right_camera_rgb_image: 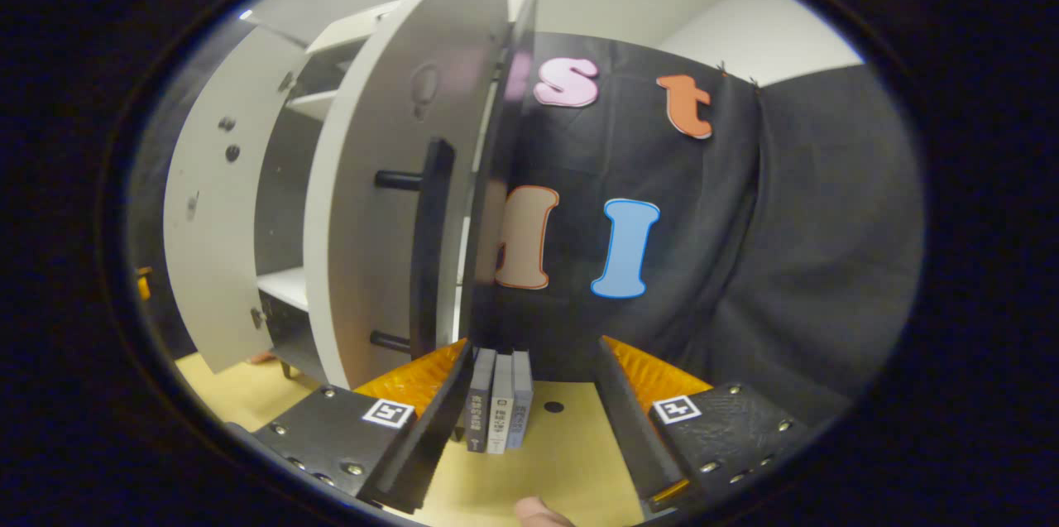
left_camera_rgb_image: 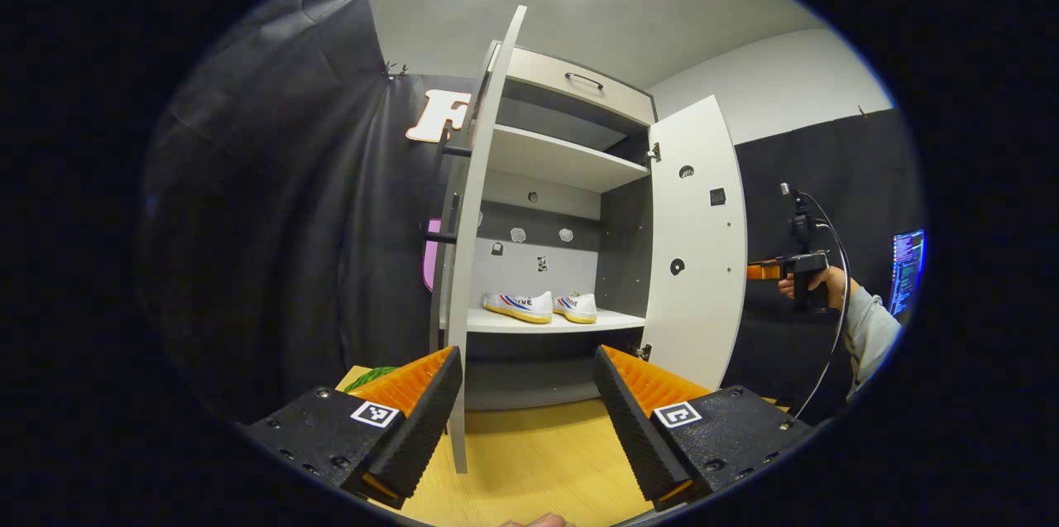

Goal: Grab one shoe with the right hand and put it into the shoe cabinet, grab the other shoe with the left hand and put it into the shoe cabinet; then close the right door with the right hand and the left door with the left hand.

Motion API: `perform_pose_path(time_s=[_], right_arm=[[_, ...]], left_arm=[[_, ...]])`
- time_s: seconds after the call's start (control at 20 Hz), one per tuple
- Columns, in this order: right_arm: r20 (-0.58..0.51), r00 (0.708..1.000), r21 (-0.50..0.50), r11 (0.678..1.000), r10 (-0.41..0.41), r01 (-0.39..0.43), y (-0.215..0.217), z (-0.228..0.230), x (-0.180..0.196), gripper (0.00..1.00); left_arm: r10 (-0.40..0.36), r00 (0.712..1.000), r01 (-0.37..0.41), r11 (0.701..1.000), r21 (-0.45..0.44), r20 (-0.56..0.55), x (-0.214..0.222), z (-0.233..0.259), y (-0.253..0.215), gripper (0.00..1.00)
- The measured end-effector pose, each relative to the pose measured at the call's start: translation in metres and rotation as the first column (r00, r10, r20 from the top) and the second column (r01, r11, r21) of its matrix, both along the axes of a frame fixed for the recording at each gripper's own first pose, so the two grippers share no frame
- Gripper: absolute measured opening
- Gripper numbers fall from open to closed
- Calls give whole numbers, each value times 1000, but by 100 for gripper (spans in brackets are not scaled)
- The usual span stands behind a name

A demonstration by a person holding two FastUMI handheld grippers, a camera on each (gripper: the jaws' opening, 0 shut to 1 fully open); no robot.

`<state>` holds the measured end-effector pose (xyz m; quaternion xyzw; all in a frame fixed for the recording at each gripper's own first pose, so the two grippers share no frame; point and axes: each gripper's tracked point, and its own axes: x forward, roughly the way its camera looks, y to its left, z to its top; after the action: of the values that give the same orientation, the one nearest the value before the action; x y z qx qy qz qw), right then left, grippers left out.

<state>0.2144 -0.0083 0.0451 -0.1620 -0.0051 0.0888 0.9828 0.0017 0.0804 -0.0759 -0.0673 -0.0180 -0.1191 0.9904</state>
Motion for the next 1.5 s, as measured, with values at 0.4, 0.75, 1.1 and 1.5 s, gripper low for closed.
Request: perform_pose_path(time_s=[0.4, 0.75, 1.1, 1.5], right_arm=[[-27, 998, 53, 997, 53, -52, 54, -16, -12, 89], [-12, 999, 128, 991, 52, -50, 97, -19, -11, 89], [-49, 990, 154, 980, 135, -126, 184, -41, -13, 90], [-86, 977, 189, 966, 197, -178, 234, -69, -52, 95]], left_arm=[[-4, 999, 4, 1000, -11, -43, -4, -16, -5, 96], [43, 997, -43, 999, 1, -69, 2, -22, 11, 96], [63, 994, -62, 998, 7, -89, 0, -27, 25, 96], [182, 977, -176, 982, 69, -108, 0, -22, 83, 96]])
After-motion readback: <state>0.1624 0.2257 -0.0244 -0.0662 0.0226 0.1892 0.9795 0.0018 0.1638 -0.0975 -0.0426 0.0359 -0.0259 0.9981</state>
